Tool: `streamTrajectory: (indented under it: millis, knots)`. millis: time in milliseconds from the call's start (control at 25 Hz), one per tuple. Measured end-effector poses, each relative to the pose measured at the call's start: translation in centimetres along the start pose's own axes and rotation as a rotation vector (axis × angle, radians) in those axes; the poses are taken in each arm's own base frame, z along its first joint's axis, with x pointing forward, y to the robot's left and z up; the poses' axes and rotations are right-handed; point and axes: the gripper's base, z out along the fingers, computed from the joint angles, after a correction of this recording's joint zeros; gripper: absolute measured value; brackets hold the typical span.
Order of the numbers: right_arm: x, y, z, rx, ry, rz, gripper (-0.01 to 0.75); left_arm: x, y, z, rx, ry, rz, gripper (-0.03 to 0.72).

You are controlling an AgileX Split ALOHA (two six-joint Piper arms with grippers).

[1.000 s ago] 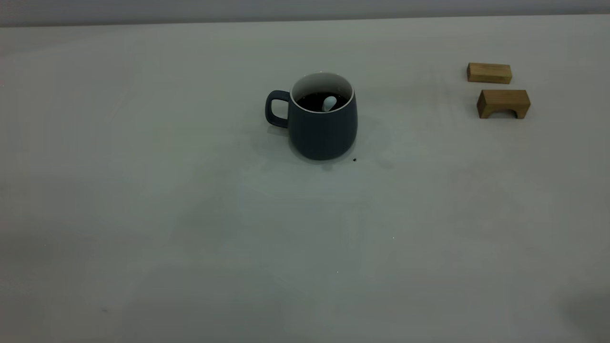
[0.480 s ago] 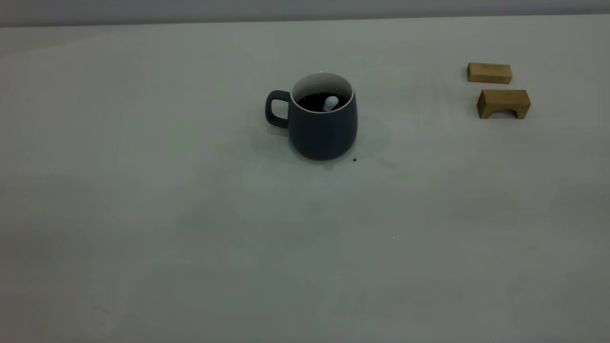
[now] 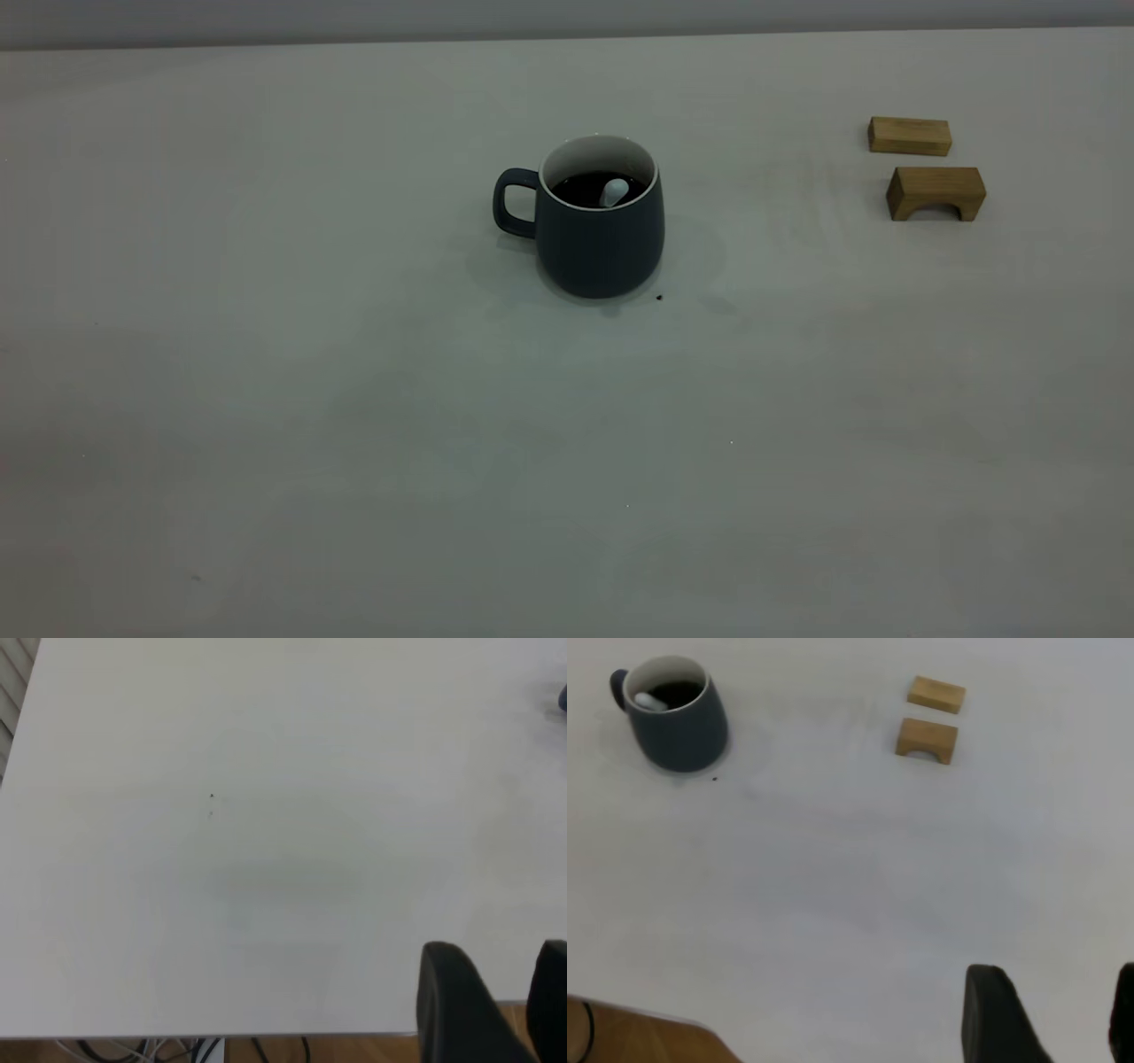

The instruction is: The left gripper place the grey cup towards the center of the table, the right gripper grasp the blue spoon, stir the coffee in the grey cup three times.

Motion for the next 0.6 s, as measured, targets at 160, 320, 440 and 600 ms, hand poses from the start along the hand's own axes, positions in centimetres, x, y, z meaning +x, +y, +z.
streamTrajectory:
  millis: [160, 320, 440, 600]
  knots:
    - [0.00, 0.00, 0.01, 0.018, 0.001, 0.013, 0.357, 0.00, 0.00, 0.00, 0.000, 0.000, 0.000, 0.276]
    - [0.00, 0.00, 0.01, 0.018, 0.001, 0.015, 0.357, 0.00, 0.00, 0.00, 0.000, 0.000, 0.000, 0.276]
    - [0.00, 0.00, 0.01, 0.018, 0.001, 0.015, 0.357, 0.00, 0.00, 0.00, 0.000, 0.000, 0.000, 0.276]
    - [0.00, 0.00, 0.01, 0.018, 0.001, 0.016, 0.357, 0.00, 0.00, 0.00, 0.000, 0.000, 0.000, 0.276]
